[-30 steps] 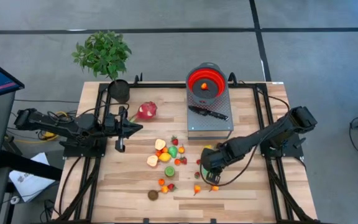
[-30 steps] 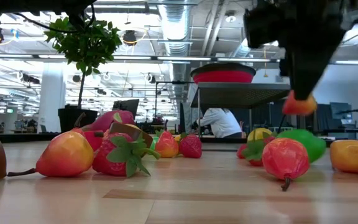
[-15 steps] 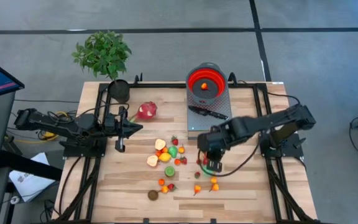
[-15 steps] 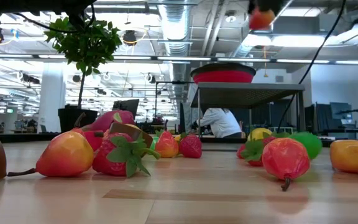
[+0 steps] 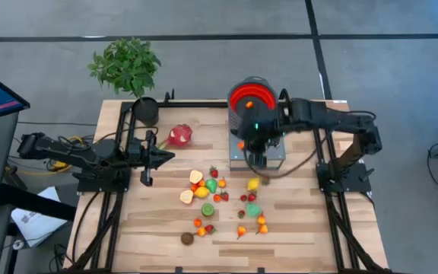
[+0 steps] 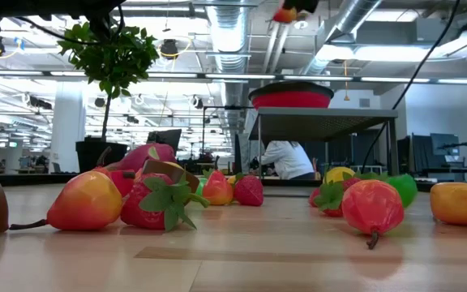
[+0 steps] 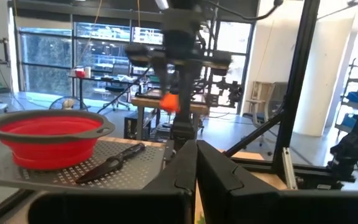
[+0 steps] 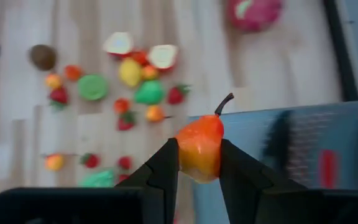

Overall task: Pick & Place Fruit
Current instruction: Put the yellow pear into the red colander on the shelf

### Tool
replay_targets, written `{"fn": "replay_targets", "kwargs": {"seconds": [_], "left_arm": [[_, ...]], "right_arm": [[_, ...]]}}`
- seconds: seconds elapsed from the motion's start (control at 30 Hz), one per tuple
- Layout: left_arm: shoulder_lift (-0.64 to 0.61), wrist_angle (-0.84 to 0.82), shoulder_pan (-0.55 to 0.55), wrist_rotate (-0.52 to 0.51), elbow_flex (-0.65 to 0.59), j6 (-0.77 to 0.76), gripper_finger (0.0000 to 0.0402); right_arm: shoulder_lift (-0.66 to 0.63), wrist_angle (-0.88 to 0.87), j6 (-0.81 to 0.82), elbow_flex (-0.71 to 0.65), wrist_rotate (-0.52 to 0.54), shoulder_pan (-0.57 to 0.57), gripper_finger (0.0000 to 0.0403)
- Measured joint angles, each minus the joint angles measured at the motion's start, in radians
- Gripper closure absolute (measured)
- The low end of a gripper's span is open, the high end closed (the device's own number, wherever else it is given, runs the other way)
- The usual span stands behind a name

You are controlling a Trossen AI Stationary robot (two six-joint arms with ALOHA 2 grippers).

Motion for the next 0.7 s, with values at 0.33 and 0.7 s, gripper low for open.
{"fn": "replay_targets", "kwargs": {"seconds": [0.33, 0.7], "left_arm": [[0.0, 0.0, 0.0, 0.0, 0.0, -0.004, 0.0399], [0.0, 0.0, 0.0, 0.0, 0.0, -0.004, 0.0399]], "right_arm": [[0.0, 0.0, -0.181, 0.003, 0.0, -0.269, 0.0316], [0.01, 0.04, -0.203, -0.015, -0.003, -0.475, 0.0316]]}}
